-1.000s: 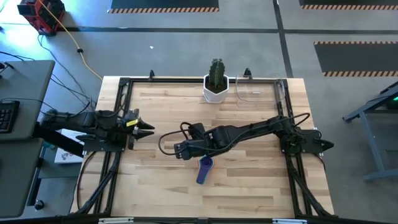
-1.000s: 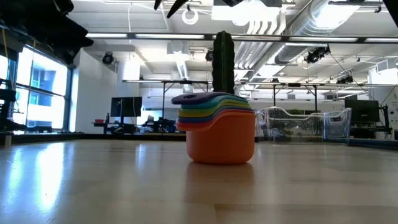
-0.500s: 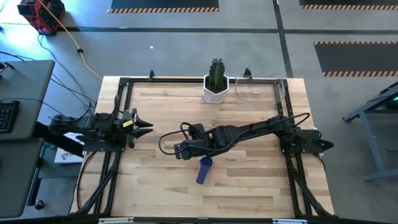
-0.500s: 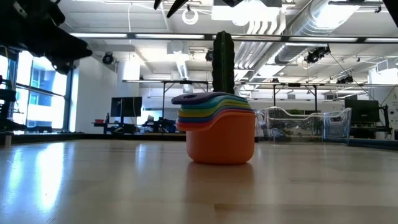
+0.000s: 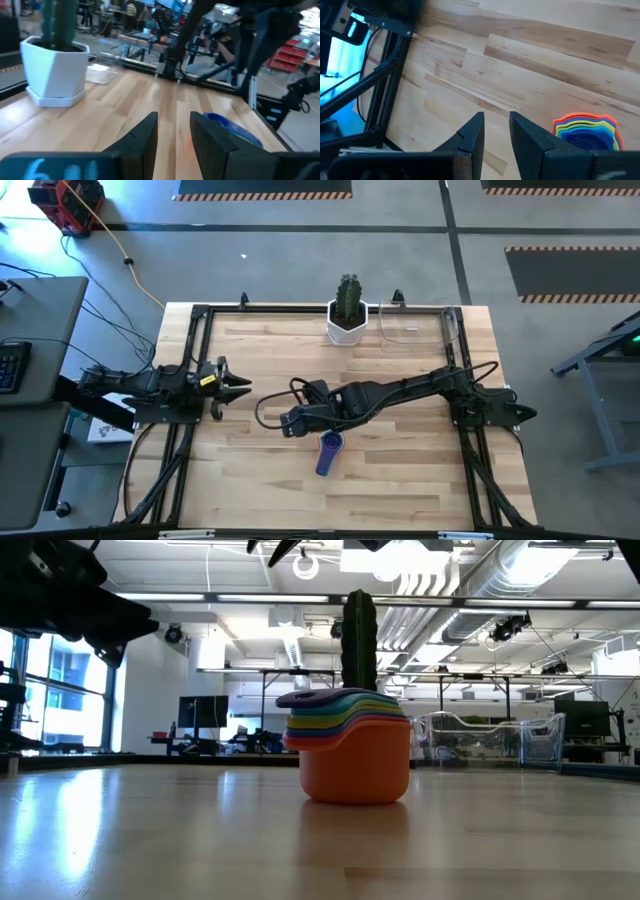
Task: Nest measuring cups in basket
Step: Put the measuring cups into the transparent bin
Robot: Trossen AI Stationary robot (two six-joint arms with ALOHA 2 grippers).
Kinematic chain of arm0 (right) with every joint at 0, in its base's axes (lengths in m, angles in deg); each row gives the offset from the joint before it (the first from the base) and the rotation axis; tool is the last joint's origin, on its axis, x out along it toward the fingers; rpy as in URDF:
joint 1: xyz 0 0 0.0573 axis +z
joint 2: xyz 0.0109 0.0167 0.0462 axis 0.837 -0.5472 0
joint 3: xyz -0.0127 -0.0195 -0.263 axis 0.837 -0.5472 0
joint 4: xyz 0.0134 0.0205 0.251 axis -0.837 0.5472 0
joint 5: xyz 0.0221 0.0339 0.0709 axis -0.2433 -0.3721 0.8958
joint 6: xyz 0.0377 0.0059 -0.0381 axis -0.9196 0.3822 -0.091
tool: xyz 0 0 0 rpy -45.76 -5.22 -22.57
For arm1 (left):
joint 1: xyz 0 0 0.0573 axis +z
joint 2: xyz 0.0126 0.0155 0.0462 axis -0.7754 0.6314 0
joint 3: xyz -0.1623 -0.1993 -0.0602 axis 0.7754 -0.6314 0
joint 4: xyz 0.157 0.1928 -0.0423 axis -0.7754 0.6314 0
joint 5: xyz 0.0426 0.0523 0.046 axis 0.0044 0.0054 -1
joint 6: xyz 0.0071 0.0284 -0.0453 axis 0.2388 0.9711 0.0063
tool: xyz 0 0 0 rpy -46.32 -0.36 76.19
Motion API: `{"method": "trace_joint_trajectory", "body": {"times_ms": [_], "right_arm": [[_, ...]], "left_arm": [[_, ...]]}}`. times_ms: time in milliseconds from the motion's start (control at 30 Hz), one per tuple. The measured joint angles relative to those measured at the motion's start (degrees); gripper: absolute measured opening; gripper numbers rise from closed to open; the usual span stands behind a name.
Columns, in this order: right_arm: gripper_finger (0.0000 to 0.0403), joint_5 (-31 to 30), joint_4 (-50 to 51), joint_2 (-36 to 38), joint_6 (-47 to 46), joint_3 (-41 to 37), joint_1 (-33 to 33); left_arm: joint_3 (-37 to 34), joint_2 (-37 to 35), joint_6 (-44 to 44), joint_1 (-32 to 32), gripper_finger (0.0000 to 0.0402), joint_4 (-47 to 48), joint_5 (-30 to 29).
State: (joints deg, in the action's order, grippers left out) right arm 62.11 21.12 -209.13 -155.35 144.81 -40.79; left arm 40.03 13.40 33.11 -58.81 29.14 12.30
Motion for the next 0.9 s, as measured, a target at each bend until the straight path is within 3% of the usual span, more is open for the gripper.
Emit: {"method": "trace_joint_trajectory", "body": {"times_ms": [300, 900], "right_arm": [[0.0083, 2.49, -0.04, 0.00, -1.35, -0.04, 0.00], [0.0083, 4.56, -3.90, 0.00, -2.32, -0.04, 0.11]], "left_arm": [[-2.81, 0.25, 1.14, 0.02, 0.0103, -6.14, 11.00], [-2.77, 1.64, 0.16, 0.07, 0.0103, -5.84, 11.98]]}}
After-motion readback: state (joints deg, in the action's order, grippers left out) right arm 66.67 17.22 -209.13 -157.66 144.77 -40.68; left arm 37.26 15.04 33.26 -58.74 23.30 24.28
